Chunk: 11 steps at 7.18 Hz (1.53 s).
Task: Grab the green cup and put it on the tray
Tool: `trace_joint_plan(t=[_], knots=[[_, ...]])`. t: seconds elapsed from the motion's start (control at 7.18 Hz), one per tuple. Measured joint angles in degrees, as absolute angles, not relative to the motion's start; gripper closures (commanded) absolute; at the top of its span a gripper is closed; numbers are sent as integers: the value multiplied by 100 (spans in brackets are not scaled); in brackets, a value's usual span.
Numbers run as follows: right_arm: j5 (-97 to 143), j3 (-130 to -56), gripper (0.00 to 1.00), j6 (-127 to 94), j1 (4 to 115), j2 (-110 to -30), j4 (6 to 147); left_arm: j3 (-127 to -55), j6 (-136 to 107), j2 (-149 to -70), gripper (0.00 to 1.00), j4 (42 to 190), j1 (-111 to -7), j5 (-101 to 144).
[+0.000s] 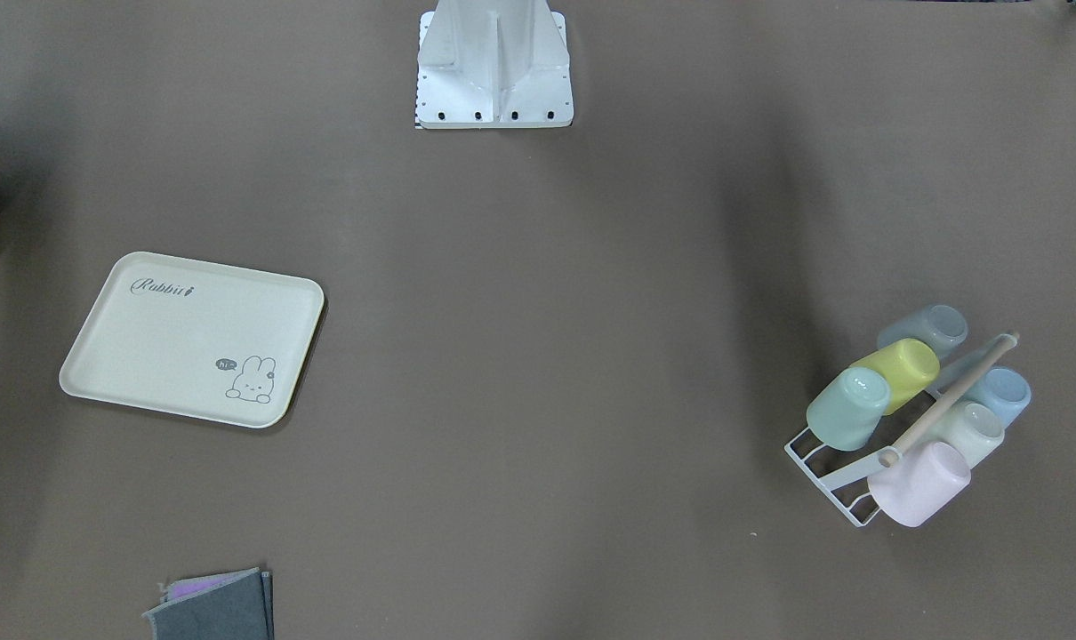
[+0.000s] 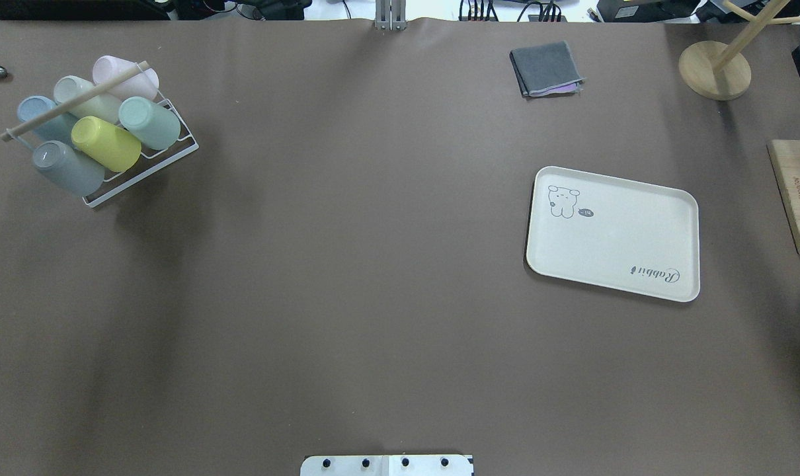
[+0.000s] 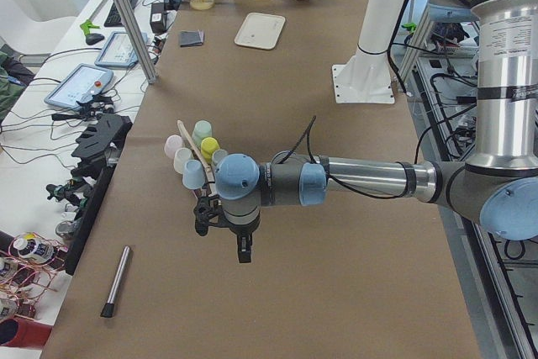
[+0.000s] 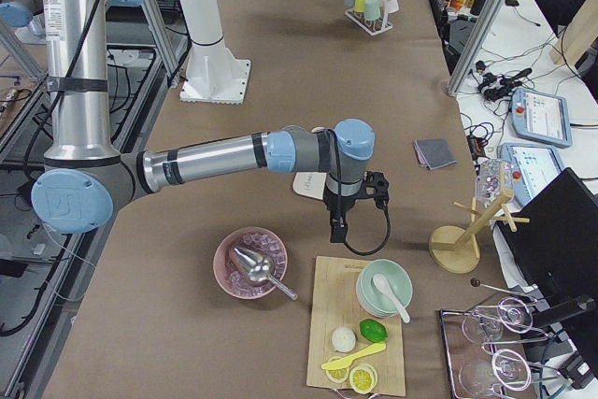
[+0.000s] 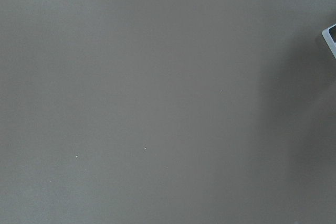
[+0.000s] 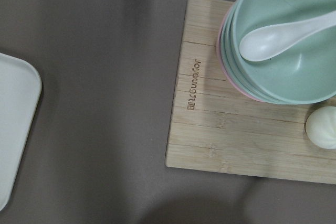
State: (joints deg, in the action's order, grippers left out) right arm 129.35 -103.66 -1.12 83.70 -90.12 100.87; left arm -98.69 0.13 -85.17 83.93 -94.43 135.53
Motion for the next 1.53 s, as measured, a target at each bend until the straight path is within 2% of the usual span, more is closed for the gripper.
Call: trace_joint_plan(t=[0.7, 1.11, 1.53], knots=[[12983, -10329, 0, -165, 8461, -9030, 10110, -9983, 4, -8502, 2, 8754, -9435, 13549], [12984, -10358, 0, -159, 8464, -9069, 10107, -9953, -10, -8608, 2, 10176, -9431, 13520], [12988, -10414, 0, -160, 8459, -9076, 10098, -10040, -15, -8891, 2, 10834, -9414, 12939]])
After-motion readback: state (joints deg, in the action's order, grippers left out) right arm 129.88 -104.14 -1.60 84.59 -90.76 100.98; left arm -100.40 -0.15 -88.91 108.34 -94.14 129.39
